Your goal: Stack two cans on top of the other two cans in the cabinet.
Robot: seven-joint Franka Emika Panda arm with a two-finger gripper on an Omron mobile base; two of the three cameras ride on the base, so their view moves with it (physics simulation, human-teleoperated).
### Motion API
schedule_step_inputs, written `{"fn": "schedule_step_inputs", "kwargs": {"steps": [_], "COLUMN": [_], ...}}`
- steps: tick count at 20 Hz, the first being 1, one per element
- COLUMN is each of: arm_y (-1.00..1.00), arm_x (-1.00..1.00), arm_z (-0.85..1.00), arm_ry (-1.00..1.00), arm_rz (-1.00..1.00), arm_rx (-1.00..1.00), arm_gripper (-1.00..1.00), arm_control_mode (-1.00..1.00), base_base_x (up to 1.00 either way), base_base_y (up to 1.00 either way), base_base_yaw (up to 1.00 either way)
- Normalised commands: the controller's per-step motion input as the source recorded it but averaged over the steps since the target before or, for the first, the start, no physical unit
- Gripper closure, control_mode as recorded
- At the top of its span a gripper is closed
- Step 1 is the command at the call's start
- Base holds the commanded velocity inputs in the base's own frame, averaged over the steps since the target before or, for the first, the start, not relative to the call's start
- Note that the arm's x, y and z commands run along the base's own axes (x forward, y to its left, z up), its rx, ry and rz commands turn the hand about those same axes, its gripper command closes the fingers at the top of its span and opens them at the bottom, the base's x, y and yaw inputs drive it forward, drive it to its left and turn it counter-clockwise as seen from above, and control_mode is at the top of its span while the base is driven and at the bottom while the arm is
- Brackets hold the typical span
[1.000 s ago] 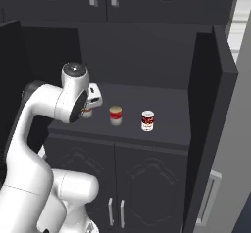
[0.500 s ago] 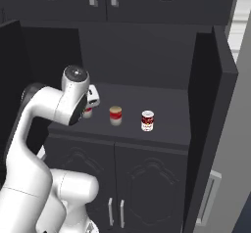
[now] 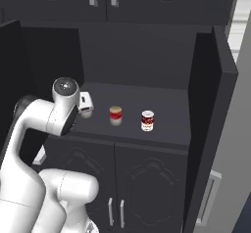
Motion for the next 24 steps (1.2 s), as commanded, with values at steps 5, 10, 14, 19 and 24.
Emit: {"fn": "schedule_step_inputs", "kwargs": {"steps": [5, 10, 14, 19, 24], "arm_y": [0.01, 0.09, 0.29, 0.27, 0.17], "arm_x": [0.11, 0.04, 0.07, 0.12, 0.13], "arm_z": [-0.02, 0.00, 0.00, 0.00, -0.07], "arm_ry": [0.05, 0.11, 0.06, 0.00, -0.04], "arm_rz": [0.07, 0.11, 0.04, 0.00, 0.00], "arm_rx": [0.14, 0.08, 0.00, 0.00, 0.00], "arm_gripper": [-1.00, -1.00, -1.00, -1.00, -1.00], "arm_control_mode": [-1.00, -1.00, -1.00, -1.00, -1.00], "base_base_x": [0.00, 0.00, 0.00, 0.00, 0.00], "base_base_y": [0.00, 0.00, 0.00, 0.00, 0.00], "base_base_yaw": [0.00, 0.00, 0.00, 0.00, 0.00]}}
